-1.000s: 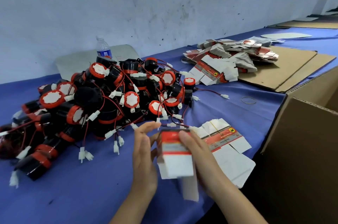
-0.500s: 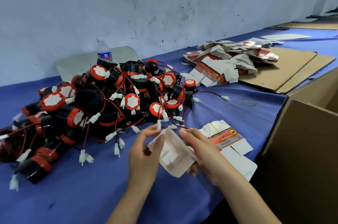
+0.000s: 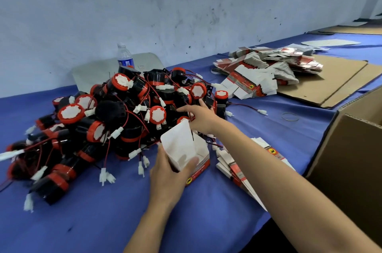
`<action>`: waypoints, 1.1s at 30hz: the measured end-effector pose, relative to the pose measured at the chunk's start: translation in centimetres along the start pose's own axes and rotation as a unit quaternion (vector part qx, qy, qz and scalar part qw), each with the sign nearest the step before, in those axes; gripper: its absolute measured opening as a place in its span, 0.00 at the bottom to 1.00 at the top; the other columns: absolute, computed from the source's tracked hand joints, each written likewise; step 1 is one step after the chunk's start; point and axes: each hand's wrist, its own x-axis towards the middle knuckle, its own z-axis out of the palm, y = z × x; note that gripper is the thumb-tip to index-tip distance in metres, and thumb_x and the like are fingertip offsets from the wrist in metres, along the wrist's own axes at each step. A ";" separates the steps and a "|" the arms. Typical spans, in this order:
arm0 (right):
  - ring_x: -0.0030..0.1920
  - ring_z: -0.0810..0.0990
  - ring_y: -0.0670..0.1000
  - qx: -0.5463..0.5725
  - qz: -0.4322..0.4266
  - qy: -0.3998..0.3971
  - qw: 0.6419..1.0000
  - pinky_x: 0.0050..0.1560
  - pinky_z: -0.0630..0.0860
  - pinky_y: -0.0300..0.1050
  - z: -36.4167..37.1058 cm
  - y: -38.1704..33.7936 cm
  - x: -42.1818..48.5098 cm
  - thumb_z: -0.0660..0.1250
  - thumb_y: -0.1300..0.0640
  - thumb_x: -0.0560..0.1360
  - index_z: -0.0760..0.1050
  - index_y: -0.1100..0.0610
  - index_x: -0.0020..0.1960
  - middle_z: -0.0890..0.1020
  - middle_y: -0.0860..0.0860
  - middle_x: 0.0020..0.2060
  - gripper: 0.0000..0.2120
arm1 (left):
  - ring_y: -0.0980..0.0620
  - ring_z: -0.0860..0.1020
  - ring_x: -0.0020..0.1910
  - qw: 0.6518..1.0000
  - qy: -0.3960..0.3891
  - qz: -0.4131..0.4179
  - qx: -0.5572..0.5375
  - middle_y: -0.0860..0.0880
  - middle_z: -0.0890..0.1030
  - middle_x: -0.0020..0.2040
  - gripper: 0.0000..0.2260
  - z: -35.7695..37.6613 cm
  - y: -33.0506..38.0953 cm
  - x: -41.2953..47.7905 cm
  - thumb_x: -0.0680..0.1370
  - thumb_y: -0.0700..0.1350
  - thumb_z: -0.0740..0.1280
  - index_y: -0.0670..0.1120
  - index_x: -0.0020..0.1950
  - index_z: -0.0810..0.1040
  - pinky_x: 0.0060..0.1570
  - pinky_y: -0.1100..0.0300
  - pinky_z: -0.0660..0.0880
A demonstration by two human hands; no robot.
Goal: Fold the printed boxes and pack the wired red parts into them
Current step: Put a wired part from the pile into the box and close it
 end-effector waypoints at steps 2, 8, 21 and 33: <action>0.77 0.41 0.56 -0.095 0.014 -0.052 0.994 0.71 0.36 0.66 0.4 0.3 1.2 0.56 0.61 0.79 0.63 0.48 0.74 0.64 0.52 0.74 0.24 | 0.57 0.76 0.59 1.000 -0.010 -0.001 0.021 0.67 0.76 0.58 0.35 -0.1 -0.1 0.1 0.58 0.66 0.72 0.67 0.62 0.63 0.55 0.51 0.76; 0.72 0.59 0.55 -0.155 -0.064 0.064 0.984 0.73 0.42 0.64 0.8 1.2 1.6 0.62 0.60 0.78 0.71 0.53 0.66 0.71 0.53 0.59 0.17 | 0.49 0.73 0.63 0.994 -0.046 0.012 0.093 0.61 0.75 0.62 0.42 0.0 -0.5 0.1 0.57 0.68 0.71 0.64 0.67 0.57 0.59 0.47 0.74; 0.41 0.76 0.52 0.189 0.039 0.367 0.910 0.40 0.70 0.46 -2.3 -2.1 -9.1 0.67 0.46 0.72 0.71 0.51 0.40 0.76 0.51 0.39 0.10 | 0.52 0.72 0.65 0.995 -0.038 0.030 0.083 0.61 0.72 0.66 0.42 0.4 -0.9 0.0 0.60 0.71 0.71 0.62 0.69 0.58 0.62 0.48 0.72; 0.52 0.72 0.48 0.050 -0.007 0.118 0.992 0.45 0.63 0.35 3.3 -1.4 -9.9 0.70 0.52 0.71 0.78 0.49 0.60 0.74 0.47 0.46 0.17 | 0.56 0.77 0.55 0.994 -0.033 0.050 0.087 0.61 0.77 0.54 0.28 0.4 -0.8 0.0 0.64 0.59 0.75 0.61 0.59 0.65 0.54 0.49 0.75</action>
